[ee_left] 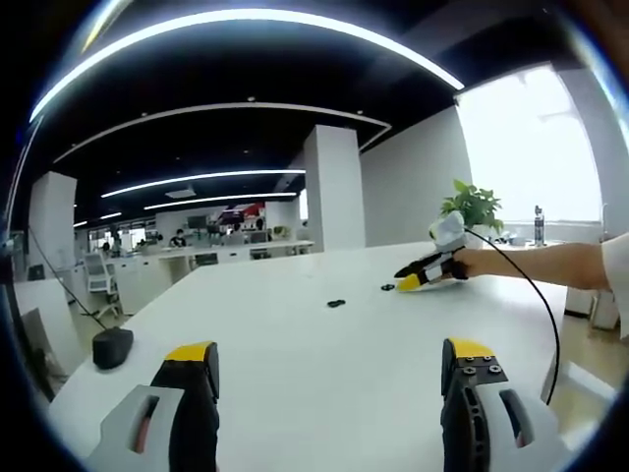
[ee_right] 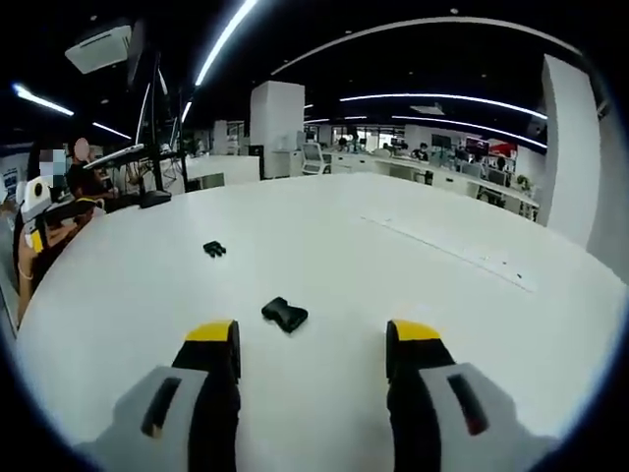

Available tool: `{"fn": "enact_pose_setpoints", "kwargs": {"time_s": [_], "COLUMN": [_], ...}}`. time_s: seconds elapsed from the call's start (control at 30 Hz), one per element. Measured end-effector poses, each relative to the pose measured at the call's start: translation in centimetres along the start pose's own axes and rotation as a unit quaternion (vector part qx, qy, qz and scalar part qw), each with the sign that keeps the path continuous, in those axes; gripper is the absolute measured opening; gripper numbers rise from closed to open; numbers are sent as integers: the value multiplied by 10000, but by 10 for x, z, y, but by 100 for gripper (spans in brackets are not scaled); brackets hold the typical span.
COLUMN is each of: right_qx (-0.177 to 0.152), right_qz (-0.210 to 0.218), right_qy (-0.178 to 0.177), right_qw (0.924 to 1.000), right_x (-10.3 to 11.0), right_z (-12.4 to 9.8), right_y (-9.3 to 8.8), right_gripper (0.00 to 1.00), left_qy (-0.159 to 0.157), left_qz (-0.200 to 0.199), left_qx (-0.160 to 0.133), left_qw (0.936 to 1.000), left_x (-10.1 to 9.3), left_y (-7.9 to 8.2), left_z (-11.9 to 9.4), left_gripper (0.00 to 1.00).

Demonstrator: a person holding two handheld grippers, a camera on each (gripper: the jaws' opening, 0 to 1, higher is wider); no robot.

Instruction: Snap the two parts of the plastic buckle together until the buckle closes and remains connected.

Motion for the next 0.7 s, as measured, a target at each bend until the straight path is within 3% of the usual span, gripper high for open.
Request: {"fn": "enact_pose_setpoints", "kwargs": {"time_s": [0.57, 0.7], "right_qx": [-24, 55], "right_qz": [99, 64], "right_qy": [-82, -75], "right_qw": [9999, 9999], "right_x": [0, 2], "right_z": [7, 6], "right_y": [4, 3], "right_gripper": [33, 32], "left_qy": [31, 35], "left_qz": [-32, -43], "left_qx": [-3, -26], "left_qw": [10000, 10000], "left_x": [4, 5], "left_y": [-1, 0], "left_z": [-2, -2], "left_gripper": [96, 96]}}
Point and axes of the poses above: the point that each gripper's makers call its tool centre point, and the gripper's own axes: z roughly forward along the fingers, x roughly to its left, y roughly out of its top, the point moved 8 cm from there along -z, roughly backward along the fingers, and after that the axes turned 3 degrees about z, right-handed, at the moved point
